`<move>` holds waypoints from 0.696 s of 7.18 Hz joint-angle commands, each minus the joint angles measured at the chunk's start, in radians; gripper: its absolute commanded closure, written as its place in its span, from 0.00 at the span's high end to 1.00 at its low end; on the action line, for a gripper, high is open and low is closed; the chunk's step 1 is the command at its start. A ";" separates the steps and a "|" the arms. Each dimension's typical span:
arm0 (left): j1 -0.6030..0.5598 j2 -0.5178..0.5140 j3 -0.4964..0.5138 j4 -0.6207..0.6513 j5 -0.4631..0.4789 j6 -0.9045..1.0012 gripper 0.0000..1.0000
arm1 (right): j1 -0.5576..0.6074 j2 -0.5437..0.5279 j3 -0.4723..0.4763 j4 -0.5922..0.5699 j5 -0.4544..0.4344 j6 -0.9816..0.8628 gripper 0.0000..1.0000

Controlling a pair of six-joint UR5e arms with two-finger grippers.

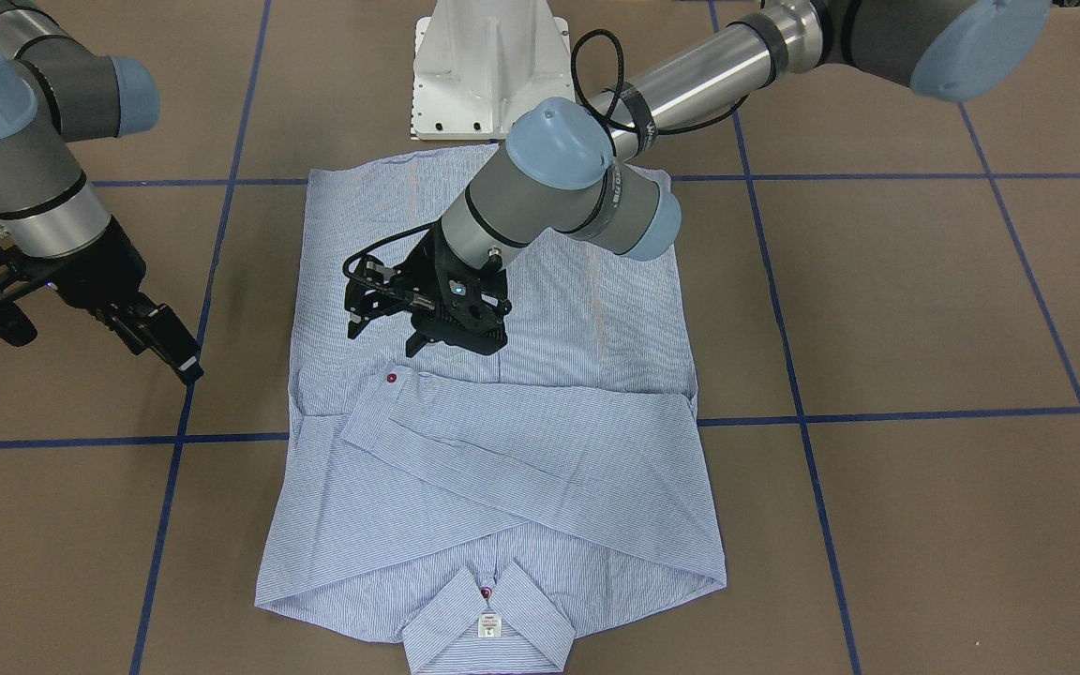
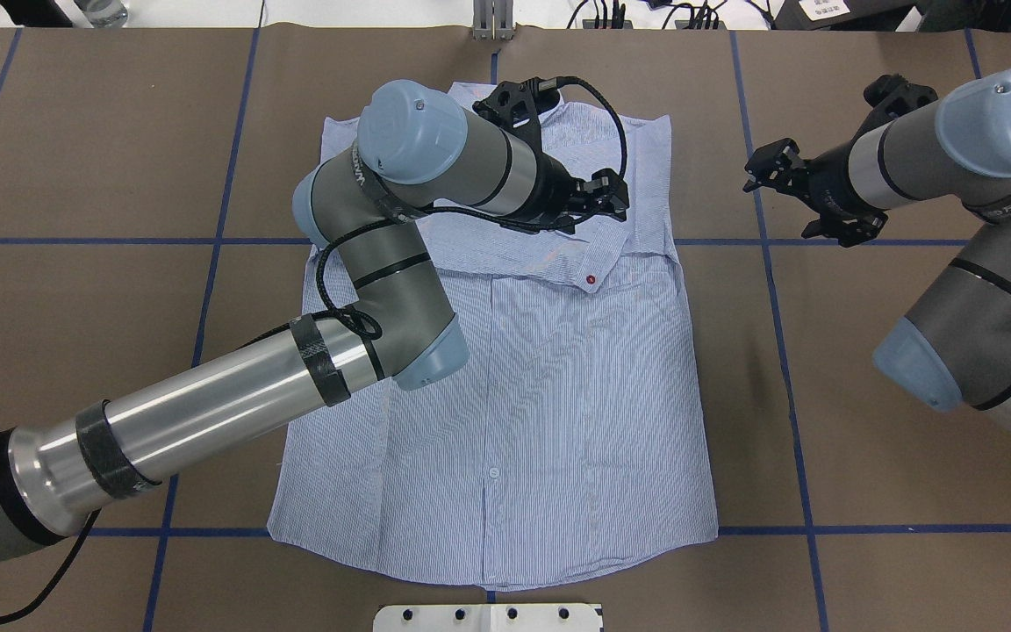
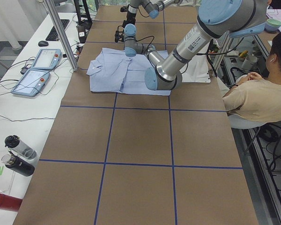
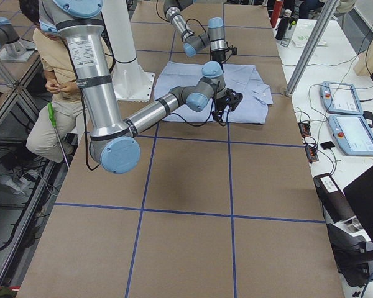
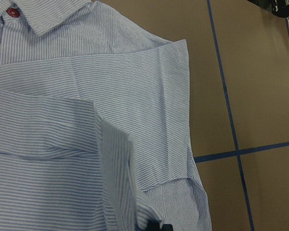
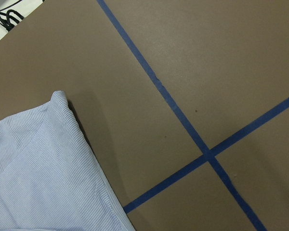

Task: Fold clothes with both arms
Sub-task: 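Fold the held sleeve across the chest with the left gripper while the right gripper withdraws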

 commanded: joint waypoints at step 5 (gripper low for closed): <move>-0.056 0.442 -0.531 0.137 -0.072 0.011 0.72 | -0.328 -0.016 0.167 -0.006 -0.206 0.372 1.00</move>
